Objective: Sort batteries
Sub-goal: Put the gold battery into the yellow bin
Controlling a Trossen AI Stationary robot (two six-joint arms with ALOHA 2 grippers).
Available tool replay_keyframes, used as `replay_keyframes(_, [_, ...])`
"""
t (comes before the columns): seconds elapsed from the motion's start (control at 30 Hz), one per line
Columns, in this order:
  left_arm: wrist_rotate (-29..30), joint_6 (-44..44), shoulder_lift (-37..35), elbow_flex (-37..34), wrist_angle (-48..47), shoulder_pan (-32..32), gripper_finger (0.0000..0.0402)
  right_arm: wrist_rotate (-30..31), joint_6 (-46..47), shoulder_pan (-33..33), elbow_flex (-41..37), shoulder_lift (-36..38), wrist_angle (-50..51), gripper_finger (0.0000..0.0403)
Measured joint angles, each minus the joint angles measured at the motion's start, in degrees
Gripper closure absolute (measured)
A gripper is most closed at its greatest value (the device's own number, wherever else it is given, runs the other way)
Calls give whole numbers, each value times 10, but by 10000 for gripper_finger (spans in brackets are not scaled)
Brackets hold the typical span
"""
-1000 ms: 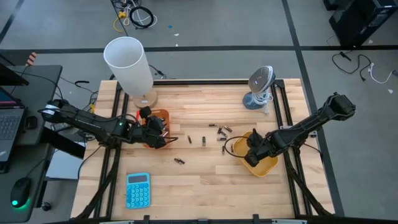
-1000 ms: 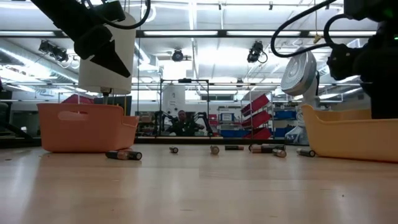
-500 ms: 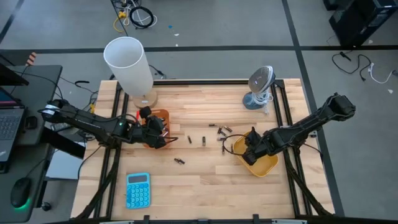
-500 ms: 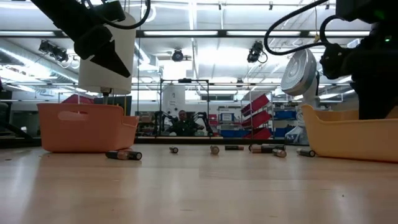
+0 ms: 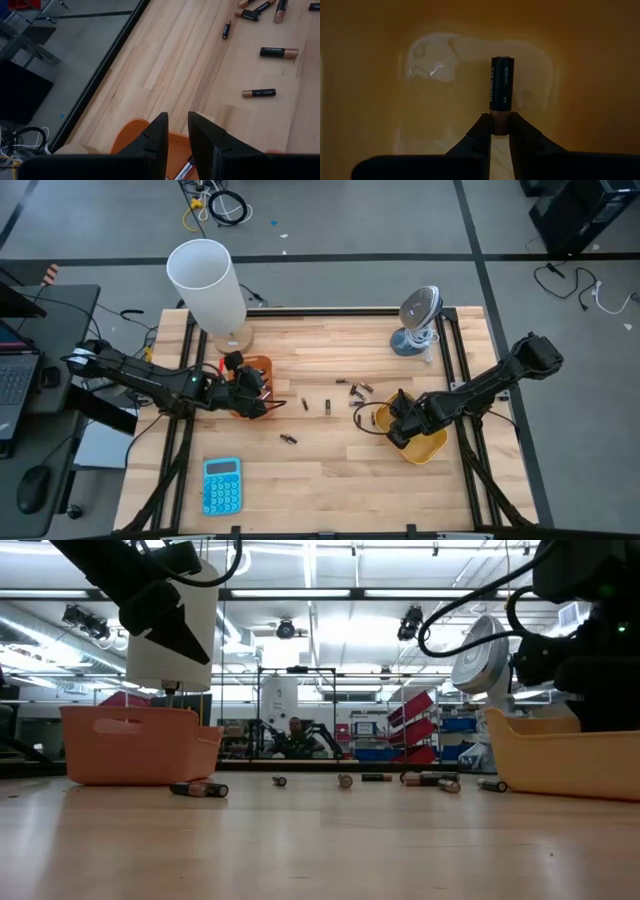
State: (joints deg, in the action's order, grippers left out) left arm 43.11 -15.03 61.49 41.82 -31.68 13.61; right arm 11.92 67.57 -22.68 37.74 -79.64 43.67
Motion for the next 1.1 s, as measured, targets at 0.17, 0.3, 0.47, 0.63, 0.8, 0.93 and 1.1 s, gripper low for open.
replay_keyframes(0.17, [0, 0, 0, 0, 0, 0, 325, 0, -2, 0, 0, 3, -2, 361])
replay_keyframes(0.3, [0, -1, 0, 0, 0, 0, 325, 0, -1, 0, 0, 3, -2, 350])
replay_keyframes(0.47, [0, -1, 0, 0, 0, 0, 325, 0, 2, 0, 0, 3, -2, 331])
replay_keyframes(0.63, [0, -1, 0, 0, 0, 0, 325, 0, 4, 0, 0, 3, -2, 321])
replay_keyframes(0.8, [0, -2, 0, 0, 0, 0, 325, -11, 8, 0, 8, 3, 6, 320])
replay_keyframes(0.93, [0, -2, 0, 0, 0, 0, 325, -24, 8, 0, 38, 3, 32, 320])
replay_keyframes(1.1, [0, -2, 0, 0, 0, 0, 325, -24, -5, 0, 92, 3, 85, 320])
